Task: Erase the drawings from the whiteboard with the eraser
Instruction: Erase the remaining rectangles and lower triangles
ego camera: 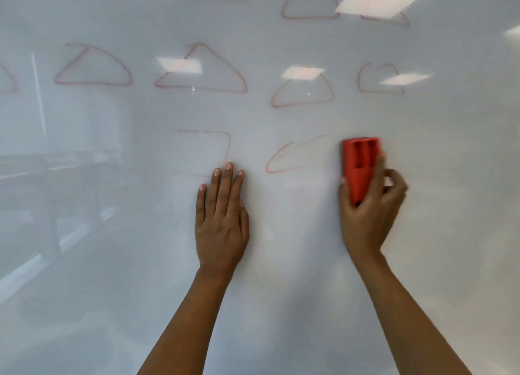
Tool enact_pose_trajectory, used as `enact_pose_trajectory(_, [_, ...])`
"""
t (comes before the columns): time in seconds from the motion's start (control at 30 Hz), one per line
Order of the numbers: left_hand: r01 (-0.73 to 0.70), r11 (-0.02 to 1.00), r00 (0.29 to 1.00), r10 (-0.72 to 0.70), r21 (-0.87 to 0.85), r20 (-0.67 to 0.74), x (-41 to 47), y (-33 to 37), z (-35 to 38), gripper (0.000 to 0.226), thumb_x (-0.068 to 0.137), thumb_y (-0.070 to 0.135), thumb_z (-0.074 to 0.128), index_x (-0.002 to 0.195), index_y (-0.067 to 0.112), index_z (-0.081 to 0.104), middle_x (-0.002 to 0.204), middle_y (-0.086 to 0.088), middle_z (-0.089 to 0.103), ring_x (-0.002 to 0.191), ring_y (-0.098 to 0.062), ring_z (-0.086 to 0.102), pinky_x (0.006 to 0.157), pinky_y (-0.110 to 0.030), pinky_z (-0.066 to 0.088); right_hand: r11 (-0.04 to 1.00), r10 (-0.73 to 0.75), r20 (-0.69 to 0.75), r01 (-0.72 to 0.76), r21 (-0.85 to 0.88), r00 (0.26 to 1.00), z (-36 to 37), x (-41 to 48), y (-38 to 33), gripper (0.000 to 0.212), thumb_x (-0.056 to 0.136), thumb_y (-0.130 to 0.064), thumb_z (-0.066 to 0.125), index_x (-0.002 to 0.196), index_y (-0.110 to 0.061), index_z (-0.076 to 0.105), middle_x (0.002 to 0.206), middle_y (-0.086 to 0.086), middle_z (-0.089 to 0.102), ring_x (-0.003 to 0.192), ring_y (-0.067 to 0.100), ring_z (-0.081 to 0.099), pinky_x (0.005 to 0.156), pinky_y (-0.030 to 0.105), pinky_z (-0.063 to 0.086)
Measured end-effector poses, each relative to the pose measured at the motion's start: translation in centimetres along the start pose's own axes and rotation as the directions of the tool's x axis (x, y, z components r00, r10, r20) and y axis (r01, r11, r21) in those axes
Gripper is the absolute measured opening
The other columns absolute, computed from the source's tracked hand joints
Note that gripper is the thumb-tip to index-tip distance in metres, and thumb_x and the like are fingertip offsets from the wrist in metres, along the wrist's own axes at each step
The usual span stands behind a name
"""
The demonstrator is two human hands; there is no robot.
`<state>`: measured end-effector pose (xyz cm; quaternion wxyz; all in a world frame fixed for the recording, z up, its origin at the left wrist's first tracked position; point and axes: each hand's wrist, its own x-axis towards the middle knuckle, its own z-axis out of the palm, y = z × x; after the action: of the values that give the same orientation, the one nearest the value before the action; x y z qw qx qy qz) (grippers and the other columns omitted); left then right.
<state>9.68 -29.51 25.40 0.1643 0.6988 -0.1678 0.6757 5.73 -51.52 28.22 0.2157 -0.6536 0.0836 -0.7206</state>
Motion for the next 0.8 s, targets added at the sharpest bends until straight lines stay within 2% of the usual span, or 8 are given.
enact_pose_trajectory(0.07, [0.003, 1.000, 1.000, -0.003, 0.006, 0.003, -0.1, -0.1, 0.1, 0.051, 0.097, 0.010, 0.035, 0.148, 0.011, 0.035, 0.157, -0.005, 0.027, 0.147, -0.021, 0.022, 0.119, -0.043, 0.021, 0.955, 0.291, -0.063, -0.287, 0.070, 0.955, 0.5, 2.4, -1.1, 0.069, 0.089, -0.038, 0.059, 0.148, -0.014, 0.032, 0.129, 0.020, 0.042, 0.110, 0.035, 0.045, 0.093, 0.049, 0.043])
enact_pose_trajectory(0.13, [0.001, 1.000, 1.000, -0.001, 0.014, 0.005, 0.0, -0.2, 0.1, 0.051, 0.097, 0.010, 0.035, 0.149, 0.011, 0.034, 0.157, -0.005, 0.027, 0.147, -0.021, 0.022, 0.120, -0.042, 0.020, 0.949, 0.312, -0.072, -0.307, 0.076, 0.947, 0.9, 3.1, -3.0, 0.070, 0.089, -0.037, 0.059, 0.148, -0.013, 0.032, 0.129, 0.020, 0.042, 0.109, 0.036, 0.046, 0.092, 0.049, 0.043])
enact_pose_trajectory(0.23, [-0.002, 1.000, 1.000, 0.002, 0.019, 0.004, 0.0, -0.3, 0.1, 0.051, 0.098, 0.011, 0.032, 0.149, 0.012, 0.033, 0.157, -0.004, 0.026, 0.147, -0.021, 0.022, 0.120, -0.041, 0.019, 0.996, -0.079, 0.042, 0.078, 0.041, 0.996, 0.9, 0.2, -5.3, 0.069, 0.087, -0.034, 0.064, 0.145, -0.009, 0.037, 0.125, 0.022, 0.048, 0.099, 0.037, 0.049, 0.086, 0.043, 0.041])
enact_pose_trajectory(0.4, [-0.008, 1.000, 1.000, 0.007, 0.011, 0.015, 0.0, -0.3, 0.1, 0.049, 0.100, 0.014, 0.029, 0.149, 0.012, 0.033, 0.157, -0.005, 0.027, 0.147, -0.020, 0.021, 0.120, -0.041, 0.018, 0.857, -0.510, 0.207, 0.515, 0.033, 0.835, 0.4, -1.3, -4.4, 0.067, 0.087, -0.038, 0.063, 0.143, -0.012, 0.039, 0.124, 0.011, 0.042, 0.092, 0.030, 0.050, 0.074, 0.041, 0.045])
enact_pose_trajectory(0.47, [-0.007, 1.000, 1.000, 0.006, 0.011, 0.016, 0.0, -0.2, 0.1, 0.049, 0.100, 0.013, 0.029, 0.149, 0.012, 0.034, 0.157, -0.005, 0.027, 0.147, -0.021, 0.022, 0.120, -0.041, 0.018, 0.902, -0.424, 0.163, 0.431, -0.010, 0.891, 0.2, 0.0, -3.3, 0.065, 0.086, -0.037, 0.062, 0.142, -0.011, 0.042, 0.124, 0.015, 0.046, 0.095, 0.033, 0.051, 0.077, 0.043, 0.046])
enact_pose_trajectory(0.53, [-0.002, 1.000, 1.000, 0.002, 0.008, 0.020, 0.0, -0.2, 0.0, 0.049, 0.100, 0.013, 0.030, 0.148, 0.012, 0.034, 0.157, -0.005, 0.027, 0.147, -0.021, 0.022, 0.121, -0.041, 0.018, 0.990, -0.142, 0.078, 0.143, 0.000, 0.987, 0.3, 1.4, -3.2, 0.067, 0.087, -0.036, 0.064, 0.144, -0.011, 0.040, 0.124, 0.019, 0.048, 0.102, 0.035, 0.050, 0.084, 0.045, 0.045])
enact_pose_trajectory(0.63, [-0.002, 1.000, 1.000, 0.002, 0.003, 0.029, 0.1, -0.2, -0.1, 0.049, 0.100, 0.014, 0.030, 0.149, 0.011, 0.033, 0.157, -0.005, 0.026, 0.147, -0.020, 0.021, 0.121, -0.040, 0.017, 0.985, 0.163, 0.013, -0.163, 0.052, 0.987, 0.8, 2.1, -5.0, 0.069, 0.089, -0.038, 0.061, 0.147, -0.012, 0.034, 0.128, 0.019, 0.044, 0.107, 0.033, 0.047, 0.089, 0.047, 0.044])
enact_pose_trajectory(0.8, [0.002, 0.998, 1.000, -0.001, -0.062, 0.017, 0.1, -0.3, -0.4, 0.048, 0.102, 0.017, 0.025, 0.149, 0.008, 0.027, 0.156, -0.007, 0.027, 0.146, -0.020, 0.023, 0.121, -0.038, 0.017, 0.941, -0.338, 0.180, 0.337, 0.035, 0.924, 1.0, -2.4, -7.4, 0.069, 0.089, -0.040, 0.061, 0.146, -0.012, 0.035, 0.126, 0.016, 0.046, 0.099, 0.032, 0.050, 0.080, 0.042, 0.044])
